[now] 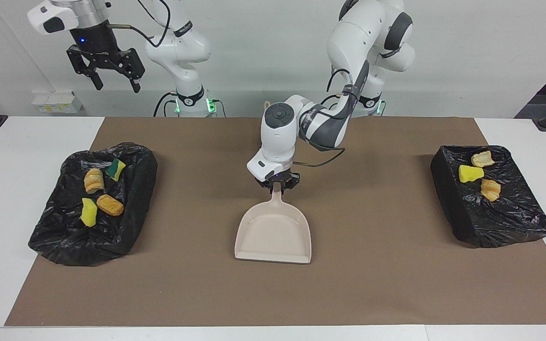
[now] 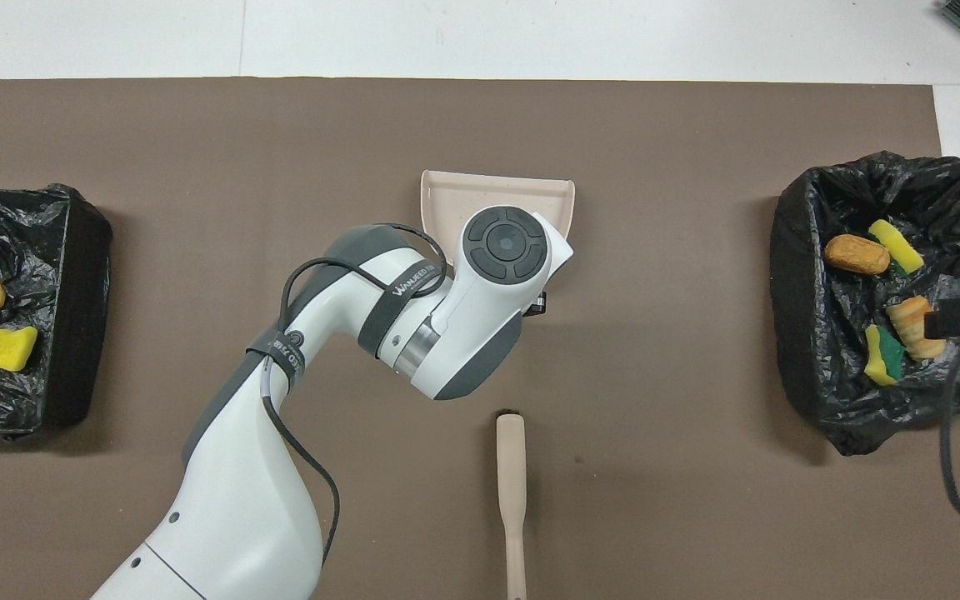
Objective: Sweep and dump trash in bin
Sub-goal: 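Bring the emptied dustpan back to the table center with the left gripper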
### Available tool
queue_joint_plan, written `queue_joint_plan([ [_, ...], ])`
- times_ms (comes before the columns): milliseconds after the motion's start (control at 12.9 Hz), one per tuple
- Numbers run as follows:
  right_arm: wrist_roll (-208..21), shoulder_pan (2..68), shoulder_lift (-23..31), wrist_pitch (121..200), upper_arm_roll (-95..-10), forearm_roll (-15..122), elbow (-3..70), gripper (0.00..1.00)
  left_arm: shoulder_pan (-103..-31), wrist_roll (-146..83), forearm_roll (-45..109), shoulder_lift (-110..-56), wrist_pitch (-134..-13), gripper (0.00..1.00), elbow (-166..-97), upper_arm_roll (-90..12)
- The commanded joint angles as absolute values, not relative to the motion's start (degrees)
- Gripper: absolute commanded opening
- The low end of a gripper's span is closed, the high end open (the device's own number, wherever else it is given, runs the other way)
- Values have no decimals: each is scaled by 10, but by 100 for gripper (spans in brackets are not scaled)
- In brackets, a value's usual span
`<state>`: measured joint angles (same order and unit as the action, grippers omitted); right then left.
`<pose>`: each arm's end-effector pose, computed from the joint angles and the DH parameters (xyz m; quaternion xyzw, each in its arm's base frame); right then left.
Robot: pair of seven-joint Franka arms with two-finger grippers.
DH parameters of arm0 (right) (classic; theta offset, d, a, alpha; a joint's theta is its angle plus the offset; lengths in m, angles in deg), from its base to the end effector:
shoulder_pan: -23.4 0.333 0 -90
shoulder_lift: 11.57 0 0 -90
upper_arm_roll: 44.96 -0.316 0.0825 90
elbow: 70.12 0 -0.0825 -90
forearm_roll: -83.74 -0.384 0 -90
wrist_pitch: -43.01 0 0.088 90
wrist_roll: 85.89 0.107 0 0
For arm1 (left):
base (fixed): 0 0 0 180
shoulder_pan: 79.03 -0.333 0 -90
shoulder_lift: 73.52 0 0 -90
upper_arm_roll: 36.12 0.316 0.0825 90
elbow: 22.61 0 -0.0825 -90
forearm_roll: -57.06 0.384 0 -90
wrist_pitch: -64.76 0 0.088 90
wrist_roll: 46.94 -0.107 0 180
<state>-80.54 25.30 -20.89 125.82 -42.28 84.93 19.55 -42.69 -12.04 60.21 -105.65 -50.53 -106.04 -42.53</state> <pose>0.4874 -0.0116 0.7007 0.9983 -0.0547 0.0216 0.0056 0.5308 -0.4677 0.3599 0.9974 -0.0717 -0.0035 0.0034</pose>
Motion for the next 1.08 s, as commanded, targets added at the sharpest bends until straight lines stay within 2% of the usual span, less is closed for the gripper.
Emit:
queue_joint_plan([
  [0, -817, 250, -207, 1252, -425, 847, 192, 100, -416, -110, 611, -1056, -503, 51, -1063, -415],
  [232, -816, 250, -205, 1250, -425, 847, 190, 100, -416, -110, 613, -1052, -492, 100, -1062, -414],
  [386, -816, 245, -199, 1238, -425, 847, 179, 100, -421, -112, 617, -1029, -483, 100, -1064, -413],
  [695, -806, 248, -197, 1240, -425, 840, 182, 100, -460, -123, 618, -928, -398, 100, -1083, -411],
  [1004, -809, 252, -203, 1240, -432, 838, 180, 100, -569, -263, 617, -783, -352, 100, -1127, -412],
])
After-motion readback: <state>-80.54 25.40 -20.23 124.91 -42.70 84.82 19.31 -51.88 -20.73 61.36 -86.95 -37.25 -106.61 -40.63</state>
